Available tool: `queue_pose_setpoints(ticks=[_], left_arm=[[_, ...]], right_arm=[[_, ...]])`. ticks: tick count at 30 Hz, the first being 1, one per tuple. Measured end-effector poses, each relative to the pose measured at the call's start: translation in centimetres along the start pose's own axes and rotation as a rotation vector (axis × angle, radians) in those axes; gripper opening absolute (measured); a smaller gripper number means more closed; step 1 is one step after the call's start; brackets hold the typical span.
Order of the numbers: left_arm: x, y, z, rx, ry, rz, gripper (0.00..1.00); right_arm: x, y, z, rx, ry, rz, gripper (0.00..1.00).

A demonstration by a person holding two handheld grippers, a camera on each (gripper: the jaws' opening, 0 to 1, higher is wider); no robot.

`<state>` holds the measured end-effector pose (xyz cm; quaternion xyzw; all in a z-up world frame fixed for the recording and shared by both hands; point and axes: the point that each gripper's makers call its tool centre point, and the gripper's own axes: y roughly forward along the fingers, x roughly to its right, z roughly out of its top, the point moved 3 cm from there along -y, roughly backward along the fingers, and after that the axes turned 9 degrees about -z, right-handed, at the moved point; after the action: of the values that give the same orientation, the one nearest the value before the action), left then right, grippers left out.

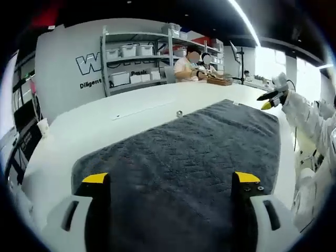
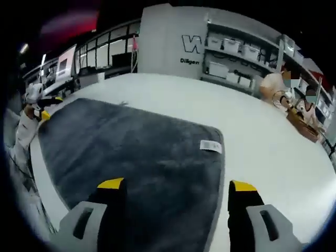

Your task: Open the folded towel by lifting each exposed corner and separating the folded layers until the towel lies flat within the target outline without major curled edges

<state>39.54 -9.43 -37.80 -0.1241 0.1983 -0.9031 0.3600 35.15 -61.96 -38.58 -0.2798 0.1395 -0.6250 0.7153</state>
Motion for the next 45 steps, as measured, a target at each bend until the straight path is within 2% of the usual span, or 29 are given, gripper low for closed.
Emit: queue_pose_setpoints(ticks=[4,6,8,11,15,17,21,26,29,33,37,45], left_arm=[[0.3,-1.5,-1.2,0.049,-0.079,0.045,0.93],[0.4,-2.4,-2.2,0.08,-0.14,0.087,0.93],[0.1,-3.1,-2.4,0.137,-0.174,0.149,0.94],[0.3,-4.6,-3.9,0.151,-0.229,0.196,0.91],[0.7,-5.6,-5.4,0.126,-0.228,0.26,0.92],[1.2,-5.9,-5.9,0.12,-0.23,0.27,0.93],[1.6,-6.7,-6.8,0.116,-0.245,0.323,0.94],[1.1,-7.3,-7.9,0.092,-0.255,0.411,0.94],[1.3,-6.8,-8.7,0.073,-0.259,0.413,0.93],[1.3,-6.5,-8.9,0.058,-0.212,0.424,0.94],[1.2,-6.5,-9.0,0.055,-0.197,0.428,0.93],[1.3,-6.7,-9.1,0.052,-0.187,0.428,0.93]], right_arm=[[-1.4,-0.6,-1.3,0.005,0.016,0.021,0.83],[-2.4,-0.7,-1.6,0.031,0.079,0.062,0.83],[-2.7,-0.8,-2.2,0.035,0.085,0.06,0.83],[-3.2,-0.8,-2.9,0.029,0.078,0.051,0.84],[-3.9,-1.0,-3.6,0.009,0.086,0.064,0.87],[-4.6,-1.2,-3.9,0.006,0.09,0.074,0.89],[-5.2,-1.3,-4.4,-0.005,0.088,0.064,0.98],[-4.8,-1.9,-4.9,-0.016,0.078,-0.038,0.99],[-5.2,-2.1,-5.5,-0.027,0.091,-0.052,0.99],[-5.5,-1.9,-5.9,-0.018,0.114,-0.049,0.98],[-5.6,-1.8,-5.9,-0.008,0.111,-0.062,0.98],[-5.6,-2.4,-6.4,0.007,0.101,-0.035,0.99]])
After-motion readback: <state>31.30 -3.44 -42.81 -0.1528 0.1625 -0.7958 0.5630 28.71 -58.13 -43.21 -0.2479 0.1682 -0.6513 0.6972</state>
